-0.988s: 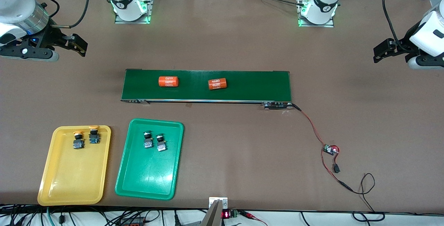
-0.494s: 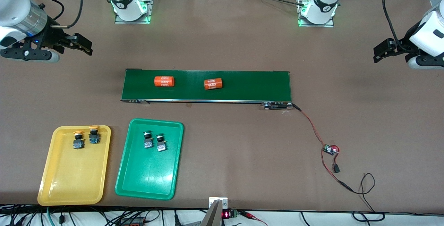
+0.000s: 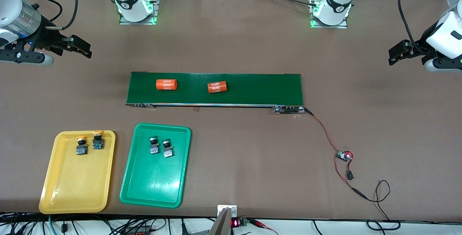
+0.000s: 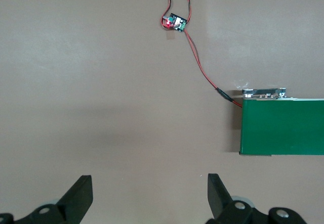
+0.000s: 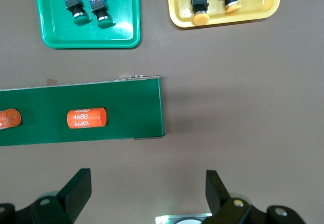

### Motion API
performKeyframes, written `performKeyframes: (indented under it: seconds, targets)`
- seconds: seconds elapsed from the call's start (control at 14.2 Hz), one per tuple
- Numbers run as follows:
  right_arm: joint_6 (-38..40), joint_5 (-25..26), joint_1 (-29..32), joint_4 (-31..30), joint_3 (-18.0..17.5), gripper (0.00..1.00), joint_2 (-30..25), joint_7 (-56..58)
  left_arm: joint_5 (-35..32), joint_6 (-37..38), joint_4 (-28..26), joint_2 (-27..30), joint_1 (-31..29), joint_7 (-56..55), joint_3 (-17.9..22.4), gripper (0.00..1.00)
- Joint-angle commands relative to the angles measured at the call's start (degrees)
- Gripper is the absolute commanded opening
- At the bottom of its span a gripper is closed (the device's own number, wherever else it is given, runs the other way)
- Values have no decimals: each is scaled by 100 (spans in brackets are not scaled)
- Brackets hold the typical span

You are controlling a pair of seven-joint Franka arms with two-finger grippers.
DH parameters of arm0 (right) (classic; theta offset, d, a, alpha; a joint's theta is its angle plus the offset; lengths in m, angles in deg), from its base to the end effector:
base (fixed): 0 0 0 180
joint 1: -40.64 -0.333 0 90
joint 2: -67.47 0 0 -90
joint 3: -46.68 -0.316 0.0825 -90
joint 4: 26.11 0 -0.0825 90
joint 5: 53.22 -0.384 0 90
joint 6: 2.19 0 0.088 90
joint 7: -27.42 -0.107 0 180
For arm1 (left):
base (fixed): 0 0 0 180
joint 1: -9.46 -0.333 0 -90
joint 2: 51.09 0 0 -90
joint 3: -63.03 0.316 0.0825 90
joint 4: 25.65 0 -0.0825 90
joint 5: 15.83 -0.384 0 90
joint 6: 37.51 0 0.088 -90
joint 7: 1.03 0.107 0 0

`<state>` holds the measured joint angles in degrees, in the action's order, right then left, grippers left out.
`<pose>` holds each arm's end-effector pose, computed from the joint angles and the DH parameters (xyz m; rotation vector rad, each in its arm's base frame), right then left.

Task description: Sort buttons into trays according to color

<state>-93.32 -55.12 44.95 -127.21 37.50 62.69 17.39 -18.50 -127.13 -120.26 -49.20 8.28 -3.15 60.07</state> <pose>0.5224 0.0510 0.5794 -3.1270 0.1461 0.1463 0.5415 -0.0123 0.6042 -3.0904 -0.0078 0.0811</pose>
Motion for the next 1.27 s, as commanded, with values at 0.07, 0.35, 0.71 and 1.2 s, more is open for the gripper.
performKeyframes:
  seconds: [0.07, 0.35, 0.71, 1.2]
  targets:
    - [113, -100, -54, 142, 232, 100, 47, 133, -58, 138, 119, -4, -5, 97, -11, 100]
    - [113, -65, -36, 160, 223, 100, 47, 133, -58, 199, 119, -4, -13, 97, -11, 100]
    - [350, -12, 8, 450, 232, 100, 109, 159, -58, 199, 119, -4, -31, 97, -11, 100]
    - [544, -12, -27, 600, 223, 100, 135, 72, -58, 278, 119, 13, -31, 97, -11, 100]
